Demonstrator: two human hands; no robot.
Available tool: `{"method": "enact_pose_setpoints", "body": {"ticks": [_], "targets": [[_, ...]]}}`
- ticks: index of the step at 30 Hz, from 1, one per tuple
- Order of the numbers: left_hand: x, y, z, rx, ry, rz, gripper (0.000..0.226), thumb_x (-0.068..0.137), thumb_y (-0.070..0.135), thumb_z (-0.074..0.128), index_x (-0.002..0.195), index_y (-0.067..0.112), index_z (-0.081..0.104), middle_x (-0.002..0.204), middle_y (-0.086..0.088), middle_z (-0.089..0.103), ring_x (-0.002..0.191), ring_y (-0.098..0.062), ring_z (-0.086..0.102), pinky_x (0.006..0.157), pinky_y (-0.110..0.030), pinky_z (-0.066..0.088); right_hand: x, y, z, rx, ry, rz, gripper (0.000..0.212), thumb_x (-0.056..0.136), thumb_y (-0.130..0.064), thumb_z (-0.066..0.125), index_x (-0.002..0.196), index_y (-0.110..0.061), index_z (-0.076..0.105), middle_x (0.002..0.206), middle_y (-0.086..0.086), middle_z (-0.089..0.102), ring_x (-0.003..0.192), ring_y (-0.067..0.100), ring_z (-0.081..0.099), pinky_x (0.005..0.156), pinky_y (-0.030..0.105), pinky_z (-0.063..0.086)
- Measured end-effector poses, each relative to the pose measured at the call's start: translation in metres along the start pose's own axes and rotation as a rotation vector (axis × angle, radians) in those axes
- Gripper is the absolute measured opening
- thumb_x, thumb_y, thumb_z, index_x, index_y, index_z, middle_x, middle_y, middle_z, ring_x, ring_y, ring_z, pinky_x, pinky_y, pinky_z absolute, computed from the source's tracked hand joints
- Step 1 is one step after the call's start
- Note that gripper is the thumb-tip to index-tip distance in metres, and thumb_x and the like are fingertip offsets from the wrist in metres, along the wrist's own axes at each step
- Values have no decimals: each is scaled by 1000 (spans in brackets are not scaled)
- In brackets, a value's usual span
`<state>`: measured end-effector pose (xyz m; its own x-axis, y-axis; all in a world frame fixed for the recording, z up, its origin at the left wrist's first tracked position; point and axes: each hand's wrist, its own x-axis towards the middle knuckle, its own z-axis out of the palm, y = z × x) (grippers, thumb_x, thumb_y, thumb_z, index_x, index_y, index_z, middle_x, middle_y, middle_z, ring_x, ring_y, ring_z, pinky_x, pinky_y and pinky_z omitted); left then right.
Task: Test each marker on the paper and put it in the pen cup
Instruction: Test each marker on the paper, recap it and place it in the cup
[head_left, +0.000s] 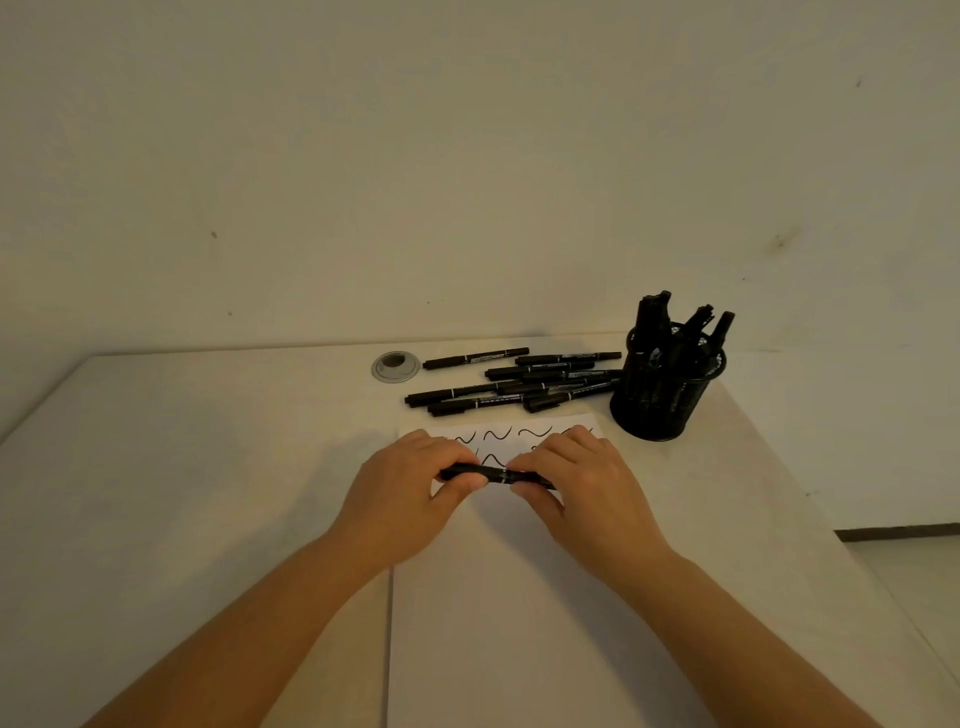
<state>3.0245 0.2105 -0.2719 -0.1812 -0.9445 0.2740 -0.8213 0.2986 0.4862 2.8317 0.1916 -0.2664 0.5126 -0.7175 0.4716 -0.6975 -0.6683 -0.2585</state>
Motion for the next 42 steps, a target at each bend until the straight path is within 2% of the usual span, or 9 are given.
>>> {"method": "enact_pose_setpoints", "body": {"ticks": [8, 11, 14, 17, 21, 25, 33, 39, 42], "targets": [[37, 36, -3, 11, 62, 157, 16, 86, 41, 55, 94, 30, 65, 81, 16, 63, 75, -1, 47, 65, -15, 36, 9, 17, -23, -158, 51, -21, 16, 72, -17, 77, 84, -11, 69, 70, 2, 65, 63, 21, 58, 53, 31, 46], [56, 39, -5, -85, 83, 95, 12, 86, 40, 55, 91, 33, 63, 76, 20, 59, 77, 3, 54, 66, -19, 43, 15, 31, -42, -130, 101, 107, 15, 75, -14, 74, 87, -10, 66, 78, 3, 66, 71, 23, 60, 57, 30, 45], [81, 32, -1, -118, 118, 22, 8, 87, 30, 57, 93, 33, 62, 85, 18, 59, 81, 3, 57, 69, -18, 44, 25, 48, -63, 4, 191, 312, 14, 86, -20, 61, 99, -16, 58, 89, -1, 63, 82, 20, 58, 66, 30, 44], [111, 15, 9, -6, 21, -52, 15, 89, 26, 54, 103, 28, 59, 98, 11, 59, 86, -5, 57, 75, -25, 46, 32, 63, -84, 202, 320, 427, 18, 89, -18, 56, 105, -18, 50, 87, -8, 59, 82, 18, 58, 70, 33, 46], [141, -16, 29, 131, -64, -155, 22, 91, 24, 51, 112, 23, 56, 109, 4, 60, 95, -12, 56, 80, -29, 46, 36, 74, -102, 345, 464, 463, 31, 89, -17, 56, 115, -26, 41, 87, -23, 54, 77, -1, 58, 63, 18, 44], [155, -33, 47, 229, -97, -188, 25, 93, 26, 47, 116, 20, 57, 115, -1, 58, 101, -18, 55, 81, -32, 45, 37, 78, -103, 380, 581, 432, 51, 88, -11, 56, 123, -39, 30, 95, -19, 57, 85, -5, 58, 61, 12, 48], [171, -39, 58, 247, -128, -212, 20, 91, 30, 52, 106, 22, 62, 103, -2, 59, 95, -19, 56, 74, -31, 43, 37, 92, -82, 332, 515, 449, 57, 87, -9, 55, 119, -49, 30, 90, -28, 49, 82, -5, 58, 68, 23, 49], [175, -42, 59, 217, -156, -214, 18, 90, 29, 54, 104, 20, 61, 102, -2, 60, 91, -18, 55, 78, -33, 46, 31, 101, -64, 299, 467, 480, 51, 87, -9, 56, 123, -39, 35, 92, -21, 51, 74, -1, 55, 69, 22, 45], [176, -42, 59, 209, -150, -213, 20, 90, 30, 54, 105, 20, 62, 102, -1, 60, 89, -15, 53, 76, -31, 44, 31, 101, -59, 243, 453, 443, 49, 85, -7, 56, 125, -30, 40, 100, -12, 54, 83, 7, 52, 74, 23, 40]]}}
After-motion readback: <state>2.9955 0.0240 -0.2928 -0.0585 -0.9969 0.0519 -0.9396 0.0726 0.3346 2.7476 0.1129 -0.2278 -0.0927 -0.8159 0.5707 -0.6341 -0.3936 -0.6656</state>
